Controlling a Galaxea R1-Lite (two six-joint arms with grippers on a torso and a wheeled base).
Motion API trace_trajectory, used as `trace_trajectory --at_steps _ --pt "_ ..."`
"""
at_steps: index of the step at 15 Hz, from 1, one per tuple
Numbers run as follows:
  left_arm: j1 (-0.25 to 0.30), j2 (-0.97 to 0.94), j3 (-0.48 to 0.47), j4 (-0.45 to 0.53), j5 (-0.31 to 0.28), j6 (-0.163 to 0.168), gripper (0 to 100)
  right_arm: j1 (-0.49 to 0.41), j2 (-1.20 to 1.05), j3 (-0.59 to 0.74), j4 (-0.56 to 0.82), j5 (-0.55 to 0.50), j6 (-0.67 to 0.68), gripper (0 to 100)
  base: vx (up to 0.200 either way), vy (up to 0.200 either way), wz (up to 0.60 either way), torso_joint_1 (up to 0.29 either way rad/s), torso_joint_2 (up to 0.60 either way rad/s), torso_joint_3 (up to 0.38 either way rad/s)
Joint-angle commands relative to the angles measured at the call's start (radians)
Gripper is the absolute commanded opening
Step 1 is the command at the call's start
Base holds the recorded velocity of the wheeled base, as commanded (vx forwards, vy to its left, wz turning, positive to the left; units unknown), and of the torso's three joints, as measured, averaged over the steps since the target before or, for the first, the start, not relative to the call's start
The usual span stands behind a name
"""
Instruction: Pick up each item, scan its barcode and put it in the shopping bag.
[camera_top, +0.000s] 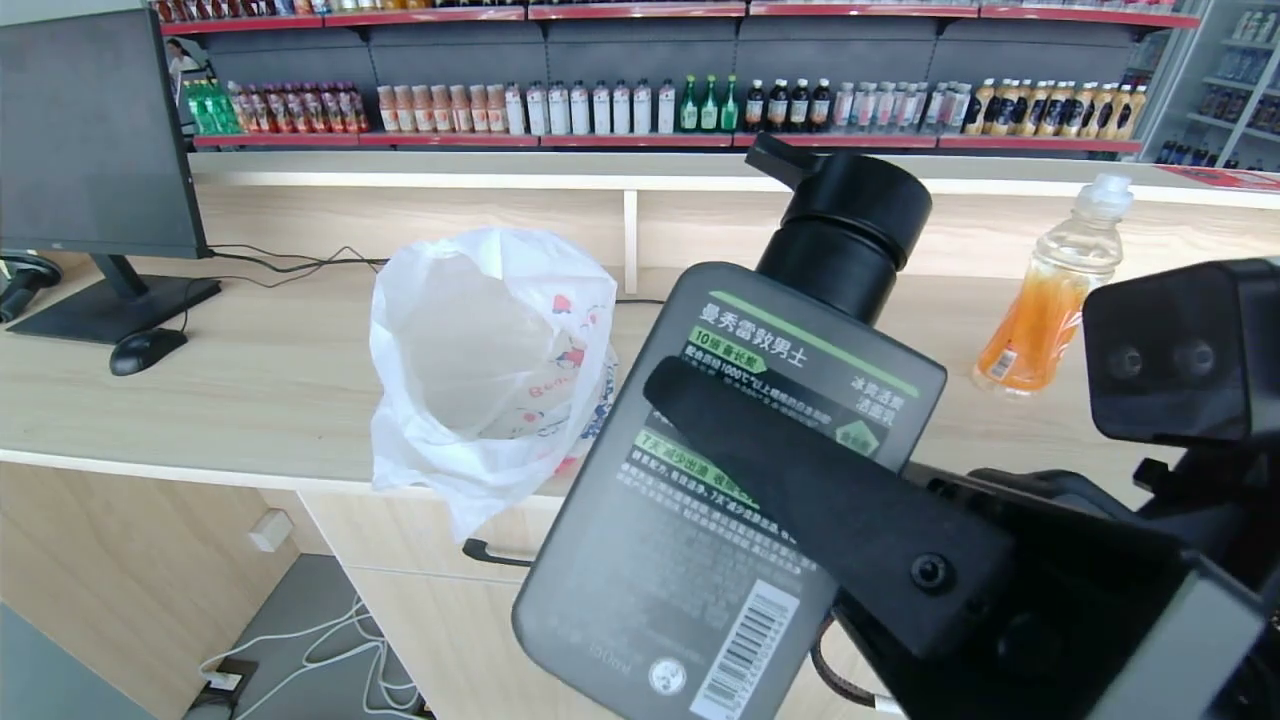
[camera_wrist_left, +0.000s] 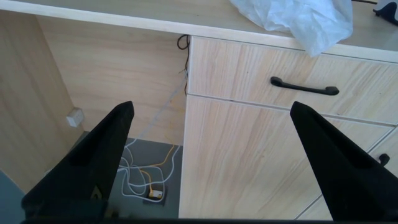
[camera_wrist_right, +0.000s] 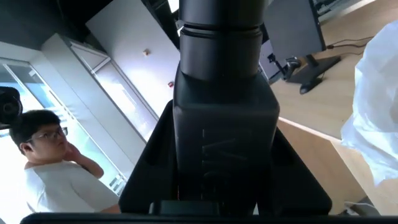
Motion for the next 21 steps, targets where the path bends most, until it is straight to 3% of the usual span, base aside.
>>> trace_trajectory --at_steps 1,16,21 --pt "0.0 0.001 0.0 -0.001 0.0 -0.001 100 -0.026 0.018 -0.01 -0.001 -0.006 -0.015 0 0.0 0.0 0.0 0.0 0.0 0.0" --pt "0.0 0.001 0.0 -0.001 0.0 -0.001 100 -0.067 0.056 -0.047 -0.001 -0.046 -0.057 0 0.0 0.0 0.0 0.0 0.0 0.0" --pt "0.0 0.001 0.0 0.001 0.0 -0.001 100 -0.069 0.139 -0.072 -0.001 -0.065 -0.143 0 0.0 0.0 0.0 0.0 0.0 0.0"
